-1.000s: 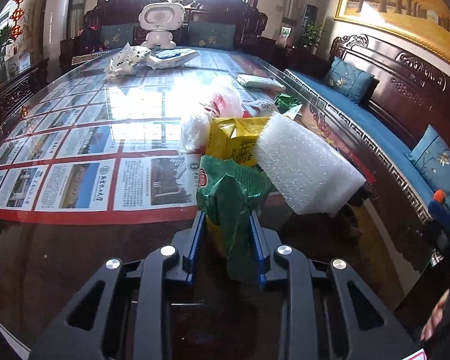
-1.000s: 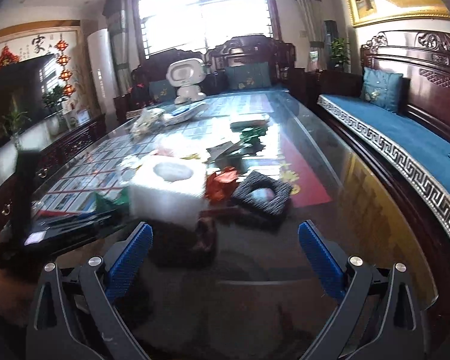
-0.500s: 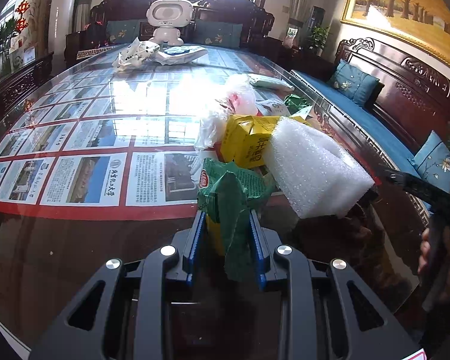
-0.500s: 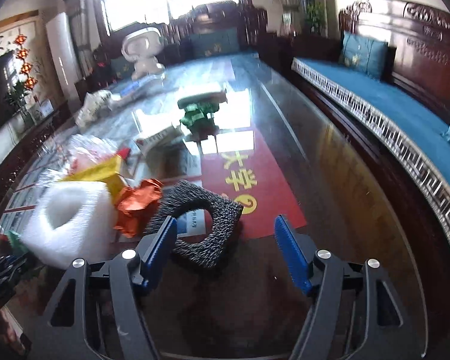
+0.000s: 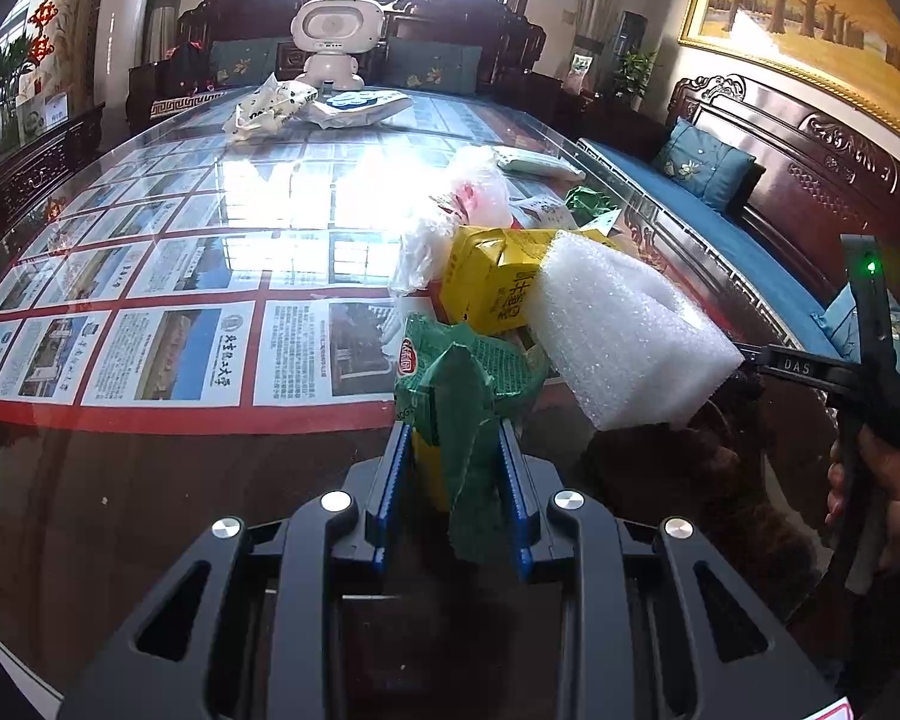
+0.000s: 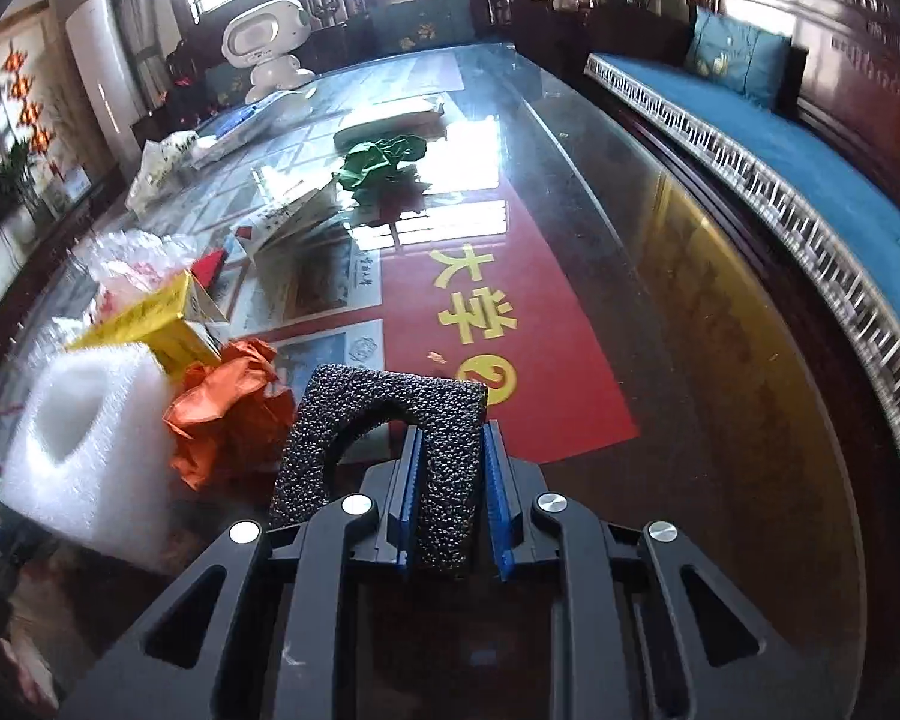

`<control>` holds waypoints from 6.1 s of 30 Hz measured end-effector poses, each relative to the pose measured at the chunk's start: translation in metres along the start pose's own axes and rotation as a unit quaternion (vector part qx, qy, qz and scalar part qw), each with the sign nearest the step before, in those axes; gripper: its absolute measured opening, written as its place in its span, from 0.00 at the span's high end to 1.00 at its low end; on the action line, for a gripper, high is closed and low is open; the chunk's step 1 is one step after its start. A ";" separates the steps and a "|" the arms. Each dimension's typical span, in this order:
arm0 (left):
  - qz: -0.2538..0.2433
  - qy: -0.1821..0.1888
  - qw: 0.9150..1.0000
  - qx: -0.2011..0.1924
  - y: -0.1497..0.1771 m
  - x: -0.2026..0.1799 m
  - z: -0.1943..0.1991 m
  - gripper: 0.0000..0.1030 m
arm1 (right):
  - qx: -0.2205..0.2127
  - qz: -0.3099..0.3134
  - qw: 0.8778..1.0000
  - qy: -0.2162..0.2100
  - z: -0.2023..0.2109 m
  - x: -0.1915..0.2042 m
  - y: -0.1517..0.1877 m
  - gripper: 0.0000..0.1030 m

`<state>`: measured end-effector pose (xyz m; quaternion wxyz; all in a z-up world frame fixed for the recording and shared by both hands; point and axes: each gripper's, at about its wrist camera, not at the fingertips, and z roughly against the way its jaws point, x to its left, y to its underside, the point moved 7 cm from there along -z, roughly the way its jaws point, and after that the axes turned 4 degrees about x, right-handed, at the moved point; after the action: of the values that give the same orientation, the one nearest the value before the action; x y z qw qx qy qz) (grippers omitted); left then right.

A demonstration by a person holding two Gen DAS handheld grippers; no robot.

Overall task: Collect trash
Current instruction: 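Grasp the green snack bag with the left tool while the right tool grasps the black foam square, then carry both items over the tan bin and open both tools to drop them, then return both tools to the table toward the white foam block, then grasp the white foam block with the left tool while the right tool grasps the brown knit cloth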

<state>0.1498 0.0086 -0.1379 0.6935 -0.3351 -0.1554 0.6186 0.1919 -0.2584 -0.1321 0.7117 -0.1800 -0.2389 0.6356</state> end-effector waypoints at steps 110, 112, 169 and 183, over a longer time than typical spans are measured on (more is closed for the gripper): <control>-0.142 0.004 0.981 0.132 0.209 -0.042 0.054 0.08 | -0.023 0.099 0.989 -0.108 0.116 0.072 0.290 0.34; -0.128 0.003 0.988 0.091 0.178 -0.043 0.067 0.08 | -0.069 0.096 0.988 -0.101 0.133 0.070 0.267 0.24; 0.031 0.027 0.999 0.012 -0.047 -0.026 -0.014 0.79 | -0.156 0.081 0.978 -0.114 0.097 0.084 0.071 0.08; 0.039 0.017 0.999 -0.008 -0.046 0.005 0.010 0.79 | -0.085 0.079 0.988 -0.100 0.052 0.102 0.055 0.17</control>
<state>0.1793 0.0160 -0.1017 0.6690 -0.3570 -0.1351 0.6378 0.1253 -0.1524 -0.1090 0.6142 -0.1936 -0.3468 0.6819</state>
